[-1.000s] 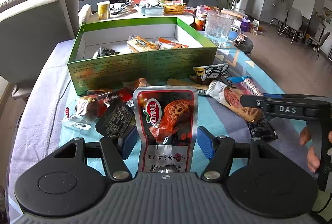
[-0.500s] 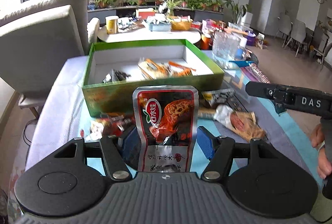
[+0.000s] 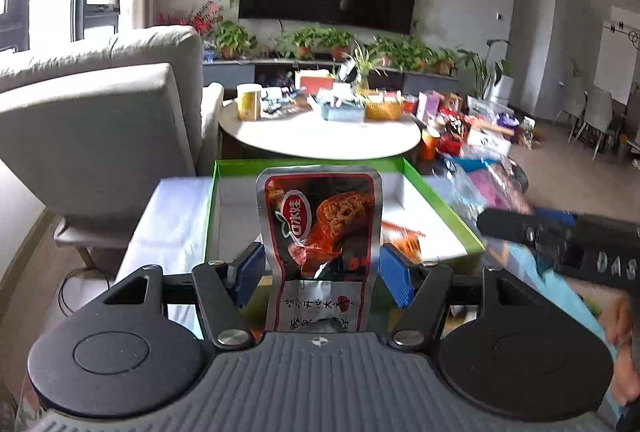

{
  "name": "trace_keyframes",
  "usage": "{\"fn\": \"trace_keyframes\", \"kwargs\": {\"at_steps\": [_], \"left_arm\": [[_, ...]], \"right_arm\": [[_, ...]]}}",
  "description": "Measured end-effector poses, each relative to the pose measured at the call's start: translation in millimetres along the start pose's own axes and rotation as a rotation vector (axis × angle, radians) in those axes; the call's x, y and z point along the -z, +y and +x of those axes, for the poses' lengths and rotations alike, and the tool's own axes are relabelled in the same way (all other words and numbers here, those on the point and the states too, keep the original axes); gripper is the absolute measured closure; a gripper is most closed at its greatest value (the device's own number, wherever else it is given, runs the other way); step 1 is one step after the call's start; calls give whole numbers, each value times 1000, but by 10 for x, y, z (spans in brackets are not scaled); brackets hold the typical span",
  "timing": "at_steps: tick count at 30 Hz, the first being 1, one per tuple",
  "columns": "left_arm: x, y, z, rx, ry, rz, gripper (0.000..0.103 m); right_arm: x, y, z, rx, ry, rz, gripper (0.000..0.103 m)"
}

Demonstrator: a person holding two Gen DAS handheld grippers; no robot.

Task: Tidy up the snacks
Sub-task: 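Carry both packets over the green box and release the red packet from the left tool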

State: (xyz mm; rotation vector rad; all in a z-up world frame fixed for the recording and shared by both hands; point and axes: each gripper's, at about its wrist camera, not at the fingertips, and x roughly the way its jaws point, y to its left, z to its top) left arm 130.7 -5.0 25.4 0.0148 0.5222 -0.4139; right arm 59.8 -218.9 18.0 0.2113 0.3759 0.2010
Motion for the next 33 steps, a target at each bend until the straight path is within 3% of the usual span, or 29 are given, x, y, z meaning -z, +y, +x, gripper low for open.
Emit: {"fn": "trace_keyframes", "kwargs": {"at_steps": [7, 16, 29, 33], "left_arm": [[-251, 61, 369, -11, -18, 10, 43], [-350, 178, 775, -7, -1, -9, 43], [-202, 306, 1210, -19, 107, -21, 43], [-241, 295, 1220, -58, 110, 28, 42]], "right_arm": [[-69, -6, 167, -1, -6, -3, 61], [-135, -65, 509, 10, 24, 5, 61], [-144, -145, 825, 32, 68, 13, 61], [-151, -156, 890, 30, 79, 17, 61]]}}
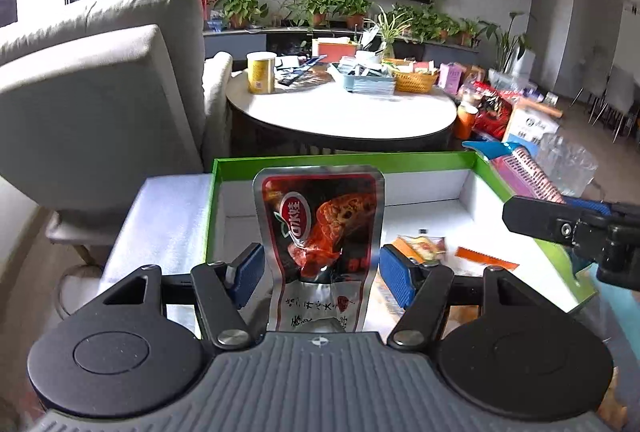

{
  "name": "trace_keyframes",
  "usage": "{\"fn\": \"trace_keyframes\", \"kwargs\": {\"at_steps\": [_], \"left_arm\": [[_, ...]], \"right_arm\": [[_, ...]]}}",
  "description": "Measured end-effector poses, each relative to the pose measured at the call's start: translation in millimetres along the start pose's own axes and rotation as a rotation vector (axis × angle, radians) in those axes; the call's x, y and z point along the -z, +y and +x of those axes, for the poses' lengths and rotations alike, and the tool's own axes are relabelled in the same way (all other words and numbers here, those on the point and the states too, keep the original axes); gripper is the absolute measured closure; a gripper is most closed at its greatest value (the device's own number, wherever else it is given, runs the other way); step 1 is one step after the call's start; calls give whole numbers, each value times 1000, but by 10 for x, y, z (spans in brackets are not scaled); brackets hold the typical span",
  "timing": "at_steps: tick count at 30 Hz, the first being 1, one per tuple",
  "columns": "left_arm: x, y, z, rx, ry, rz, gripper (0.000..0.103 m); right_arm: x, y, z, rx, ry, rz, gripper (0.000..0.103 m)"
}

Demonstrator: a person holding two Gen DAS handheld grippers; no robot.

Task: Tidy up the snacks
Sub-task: 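Carry both packets over the green box and release the red packet from the left tool, then grasp the clear packet of black snack with the left tool while the right tool grasps the black bar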

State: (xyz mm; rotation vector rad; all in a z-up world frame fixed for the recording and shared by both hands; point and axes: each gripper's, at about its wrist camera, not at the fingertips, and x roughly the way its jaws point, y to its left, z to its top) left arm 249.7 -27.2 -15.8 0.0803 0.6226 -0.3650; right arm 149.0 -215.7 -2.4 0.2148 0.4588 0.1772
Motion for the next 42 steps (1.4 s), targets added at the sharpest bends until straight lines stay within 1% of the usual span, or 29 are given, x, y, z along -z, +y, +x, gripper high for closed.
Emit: {"fn": "trace_keyframes", "kwargs": {"at_steps": [1, 3, 4, 8, 15, 21, 25, 30, 35, 39, 42], "left_arm": [[-13, -17, 9, -18, 8, 19, 42], [-33, -48, 42, -61, 22, 58, 31], [-25, -67, 44, -76, 19, 71, 30], [28, -63, 25, -75, 14, 66, 23], [71, 21, -62, -67, -1, 14, 22], [89, -4, -118, -64, -13, 12, 22], [115, -6, -169, -60, -20, 7, 22], [141, -6, -265, -62, -27, 1, 22], [207, -1, -421, -69, -32, -9, 22], [333, 17, -629, -54, -39, -21, 22], [483, 23, -808, -29, -19, -33, 22]], "right_arm": [[-1, 5, 11, -2, 3, -1, 61], [-4, 20, 34, -5, 8, -3, 60], [-4, 25, 46, -6, 11, -3, 60], [15, 33, 93, -6, 26, -1, 60], [35, -16, 172, 18, 49, 11, 60], [71, -9, 268, 35, 77, 2, 60], [82, -7, 271, 49, 79, 1, 60], [63, -38, 202, 51, 63, 22, 60], [76, -79, 78, 41, 66, 58, 60], [97, -41, -86, 25, 51, 52, 60], [144, -14, -214, 23, 40, 41, 60]]}}
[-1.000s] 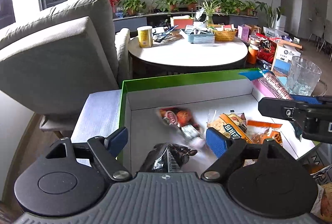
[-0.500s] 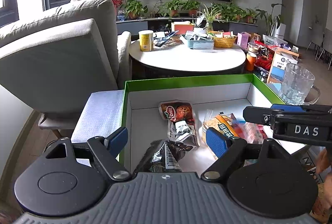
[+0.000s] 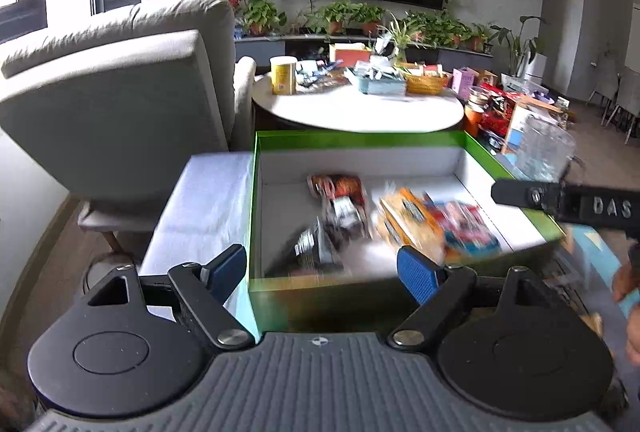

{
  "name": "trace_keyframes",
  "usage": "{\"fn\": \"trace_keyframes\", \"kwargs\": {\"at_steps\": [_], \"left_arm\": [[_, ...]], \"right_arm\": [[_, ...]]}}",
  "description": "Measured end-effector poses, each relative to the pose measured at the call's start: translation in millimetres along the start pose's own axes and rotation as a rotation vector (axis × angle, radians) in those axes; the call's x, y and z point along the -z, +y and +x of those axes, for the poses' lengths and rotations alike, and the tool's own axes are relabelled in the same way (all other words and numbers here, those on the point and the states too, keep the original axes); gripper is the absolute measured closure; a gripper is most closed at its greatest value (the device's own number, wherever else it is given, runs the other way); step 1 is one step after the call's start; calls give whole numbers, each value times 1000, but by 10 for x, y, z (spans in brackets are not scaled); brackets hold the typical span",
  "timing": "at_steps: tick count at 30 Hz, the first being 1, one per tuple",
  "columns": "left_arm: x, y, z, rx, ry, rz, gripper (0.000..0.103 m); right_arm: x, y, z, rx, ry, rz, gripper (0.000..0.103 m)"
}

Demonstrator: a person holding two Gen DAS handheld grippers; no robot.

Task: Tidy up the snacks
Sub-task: 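Grasp the clear packet of black snack with the left tool while the right tool grasps the black bar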

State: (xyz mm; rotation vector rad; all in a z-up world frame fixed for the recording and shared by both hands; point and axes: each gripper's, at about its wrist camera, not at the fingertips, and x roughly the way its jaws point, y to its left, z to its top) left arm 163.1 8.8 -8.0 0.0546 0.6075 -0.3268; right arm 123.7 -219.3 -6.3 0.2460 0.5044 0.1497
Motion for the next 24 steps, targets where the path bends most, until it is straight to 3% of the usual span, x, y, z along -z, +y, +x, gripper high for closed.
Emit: {"fn": "trace_keyframes", "kwargs": {"at_steps": [13, 24], "left_arm": [[905, -282, -646, 141, 171, 97, 22], [1186, -487, -681, 168, 228, 128, 23]], "right_arm": [[316, -6, -455, -16, 22, -3, 60], [838, -232, -846, 74, 92, -56, 60]]}}
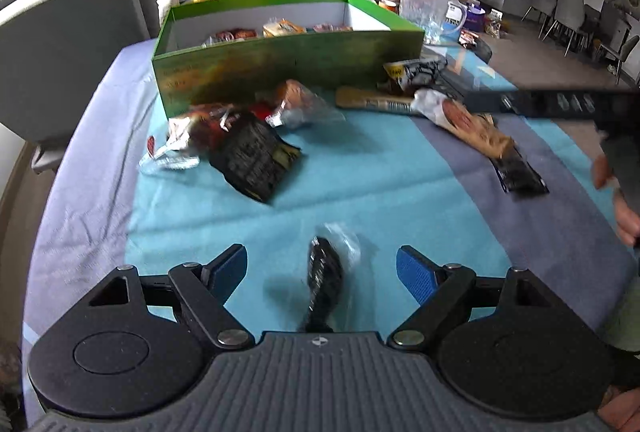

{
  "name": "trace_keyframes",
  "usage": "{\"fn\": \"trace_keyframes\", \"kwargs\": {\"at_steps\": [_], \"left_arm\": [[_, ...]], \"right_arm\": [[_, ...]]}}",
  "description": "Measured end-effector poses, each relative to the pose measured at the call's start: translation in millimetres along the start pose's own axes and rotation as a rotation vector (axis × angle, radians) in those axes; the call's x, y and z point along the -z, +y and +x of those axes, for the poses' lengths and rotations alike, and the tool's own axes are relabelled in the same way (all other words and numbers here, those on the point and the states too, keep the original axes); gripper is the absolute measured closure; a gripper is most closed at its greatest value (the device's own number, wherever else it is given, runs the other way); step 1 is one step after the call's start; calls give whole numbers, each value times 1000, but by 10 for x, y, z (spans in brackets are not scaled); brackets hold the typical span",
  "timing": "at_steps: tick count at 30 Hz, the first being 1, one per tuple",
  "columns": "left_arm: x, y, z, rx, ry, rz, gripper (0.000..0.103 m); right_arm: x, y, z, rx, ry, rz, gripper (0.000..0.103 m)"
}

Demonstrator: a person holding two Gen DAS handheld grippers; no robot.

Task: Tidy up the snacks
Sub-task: 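Grasp the clear packet of black snack with the left tool while the right tool grasps the black bar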

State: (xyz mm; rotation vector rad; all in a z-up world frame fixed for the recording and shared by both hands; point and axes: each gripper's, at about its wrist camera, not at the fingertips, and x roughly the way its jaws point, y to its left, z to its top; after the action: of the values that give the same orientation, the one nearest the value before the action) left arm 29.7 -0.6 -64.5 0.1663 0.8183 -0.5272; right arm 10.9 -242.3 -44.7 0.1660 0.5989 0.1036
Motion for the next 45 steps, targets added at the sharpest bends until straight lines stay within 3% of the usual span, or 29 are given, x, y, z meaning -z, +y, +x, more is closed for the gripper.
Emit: {"fn": "trace_keyframes", "kwargs": {"at_steps": [8, 13, 17, 21, 28, 32, 34, 36, 38, 45], "left_arm": [[74, -67, 26, -7, 14, -8, 27], [86, -67, -5, 6, 14, -24, 28], [87, -66, 1, 2, 13, -33, 31], [90, -75, -3, -7, 11, -30, 33], [101, -84, -1, -19, 3, -21, 35], [104, -106, 10, -29, 0, -8, 36], [112, -119, 3, -27, -6, 1, 40], [116, -104, -27, -12, -21, -9, 74], [100, -56, -45, 34, -20, -45, 75], [4, -41, -198, 48, -96, -65, 75]], "right_arm": [[312, -87, -27, -21, 71, -106, 59], [373, -190, -3, -78, 127, -31, 59], [478, -94, -104, -109, 138, -71, 59], [590, 102, -262, -194, 143, -148, 59], [587, 181, -141, -41, 123, -123, 60], [614, 259, -114, 34, 120, -171, 60], [588, 287, -122, 31, 134, -194, 60], [540, 300, -136, 39, 149, -194, 61], [507, 302, -132, 30, 157, -176, 74], [342, 433, -234, -25, 88, -161, 74]]}}
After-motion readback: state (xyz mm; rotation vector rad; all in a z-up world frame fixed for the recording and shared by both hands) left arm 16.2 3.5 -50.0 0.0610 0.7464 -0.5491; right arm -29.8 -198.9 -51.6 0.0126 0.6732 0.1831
